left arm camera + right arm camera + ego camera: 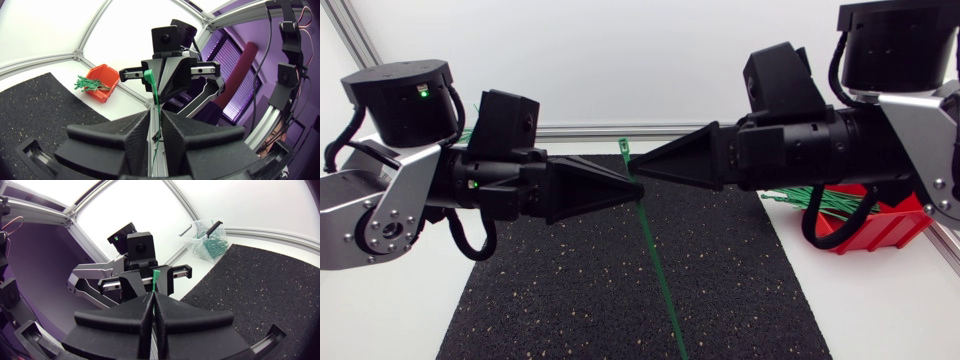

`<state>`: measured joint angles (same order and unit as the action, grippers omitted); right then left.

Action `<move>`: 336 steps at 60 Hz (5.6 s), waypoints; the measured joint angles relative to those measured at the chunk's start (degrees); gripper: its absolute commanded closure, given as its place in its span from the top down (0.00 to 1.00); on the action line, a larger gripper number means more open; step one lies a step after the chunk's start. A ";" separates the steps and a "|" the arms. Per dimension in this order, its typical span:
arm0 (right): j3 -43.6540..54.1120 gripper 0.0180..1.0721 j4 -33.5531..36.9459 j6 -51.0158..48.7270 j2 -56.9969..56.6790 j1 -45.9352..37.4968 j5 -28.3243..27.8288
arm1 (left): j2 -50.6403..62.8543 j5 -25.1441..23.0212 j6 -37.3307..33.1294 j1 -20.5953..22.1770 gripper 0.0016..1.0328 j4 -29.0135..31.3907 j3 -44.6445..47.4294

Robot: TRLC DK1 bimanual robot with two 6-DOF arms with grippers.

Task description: Take a green cable tie from the red box, thread the tail through the head to close it, then place it in the transparent bin on the left.

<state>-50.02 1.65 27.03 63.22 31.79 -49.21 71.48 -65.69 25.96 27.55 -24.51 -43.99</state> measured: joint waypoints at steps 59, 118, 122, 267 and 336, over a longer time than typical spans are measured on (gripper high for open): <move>-5.86 0.96 21.70 -28.30 4.31 -5.07 3.26 | -0.22 2.75 -1.99 -5.53 0.04 0.52 0.00; -7.19 0.18 12.37 -39.98 10.51 -0.83 -3.08 | -1.60 2.71 -1.99 -3.74 0.04 0.63 0.07; -7.19 0.06 11.78 -39.34 10.51 -0.83 -3.17 | -1.60 2.78 -2.01 -3.76 0.04 0.61 0.07; -3.21 0.05 7.10 -25.68 7.72 -1.66 -7.63 | -4.70 11.47 -3.28 -1.49 0.26 -1.51 0.11; -2.99 0.05 5.79 -24.63 7.72 -1.86 -7.63 | -4.70 12.31 -3.93 -1.49 0.09 -1.53 0.13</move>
<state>-53.01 7.44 2.39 70.94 29.93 -56.84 66.78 -53.39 22.02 26.06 -26.04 -43.86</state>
